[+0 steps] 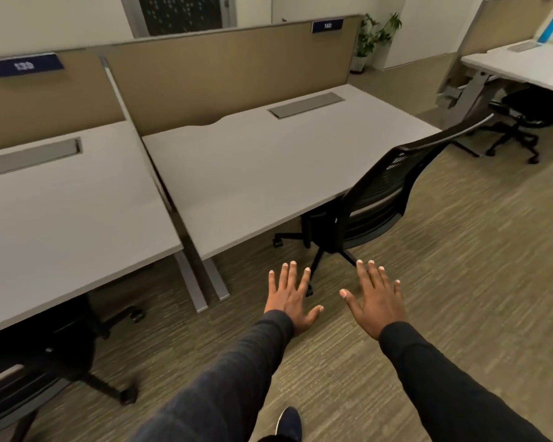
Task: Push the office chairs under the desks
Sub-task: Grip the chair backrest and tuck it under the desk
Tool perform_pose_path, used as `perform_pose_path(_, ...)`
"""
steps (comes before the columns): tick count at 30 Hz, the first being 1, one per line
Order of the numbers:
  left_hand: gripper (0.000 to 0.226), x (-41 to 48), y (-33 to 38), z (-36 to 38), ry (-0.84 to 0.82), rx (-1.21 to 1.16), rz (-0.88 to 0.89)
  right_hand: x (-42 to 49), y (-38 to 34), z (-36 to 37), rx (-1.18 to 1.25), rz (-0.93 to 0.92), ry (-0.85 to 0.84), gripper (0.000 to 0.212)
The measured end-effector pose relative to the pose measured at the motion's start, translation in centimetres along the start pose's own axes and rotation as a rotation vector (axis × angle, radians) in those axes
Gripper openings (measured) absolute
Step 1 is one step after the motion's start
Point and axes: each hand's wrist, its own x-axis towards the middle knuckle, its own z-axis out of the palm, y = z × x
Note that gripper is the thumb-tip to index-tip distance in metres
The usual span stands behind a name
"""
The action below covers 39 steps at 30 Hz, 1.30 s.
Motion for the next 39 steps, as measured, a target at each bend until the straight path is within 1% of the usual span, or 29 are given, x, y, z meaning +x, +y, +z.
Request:
perform_pose_path(6,0.093,9.6,5.6,-3.5,0.018,0.015,0.069,6.4,7.0,-3.2,0.024,0.049,0.044,0.095)
perform_pose_path(12,0.094,17.5,11.4,-5.9,0.074,0.003,0.049,13.4,14.5,-5.9,0.047,0.021,0.069,0.096)
perform_pose_path(14,0.096,20.0,13.4,-6.9,0.110,-0.026,0.014,15.9,17.2,-6.8,0.050,0.004,0.070,0.095)
perform_pose_path(17,0.099,23.3,16.1,-9.0,0.171,-0.121,-0.089,19.5,21.5,-8.5,0.048,-0.027,0.068,0.088)
perform_pose_path(22,0.106,28.5,19.9,-13.0,0.337,-0.237,-0.233,26.2,27.8,-12.2,-0.001,-0.079,0.104,0.092)
perform_pose_path(24,0.108,30.1,20.6,-14.3,0.370,-0.247,-0.251,28.3,29.3,-13.7,0.003,-0.086,0.160,0.091)
perform_pose_path(27,0.110,32.9,20.8,-16.3,0.415,-0.243,-0.257,31.6,30.9,-15.9,-0.018,-0.080,0.308,0.100)
perform_pose_path(29,0.108,34.7,20.7,-17.1,0.453,-0.261,-0.237,33.8,31.9,-17.4,-0.017,-0.057,0.337,0.106)
perform_pose_path(31,0.096,36.5,20.8,-17.5,0.486,-0.342,-0.194,36.0,32.9,-18.4,-0.044,-0.043,0.329,0.107)
perform_pose_path(33,0.066,37.9,20.5,-17.7,0.505,-0.493,-0.186,37.8,33.7,-19.2,-0.080,-0.036,0.279,0.103)
perform_pose_path(35,0.035,38.7,20.0,-17.7,0.486,-0.611,-0.234,39.5,34.1,-19.7,-0.093,-0.043,0.225,0.098)
perform_pose_path(36,0.025,39.0,19.7,-17.6,0.474,-0.661,-0.262,40.3,34.1,-19.9,-0.095,-0.050,0.200,0.096)
perform_pose_path(37,0.020,39.2,19.5,-17.5,0.468,-0.700,-0.280,41.0,33.9,-20.1,-0.088,-0.058,0.180,0.094)
perform_pose_path(39,0.017,39.3,19.4,-17.5,0.463,-0.714,-0.292,42.3,33.4,-20.4,-0.047,-0.073,0.170,0.090)
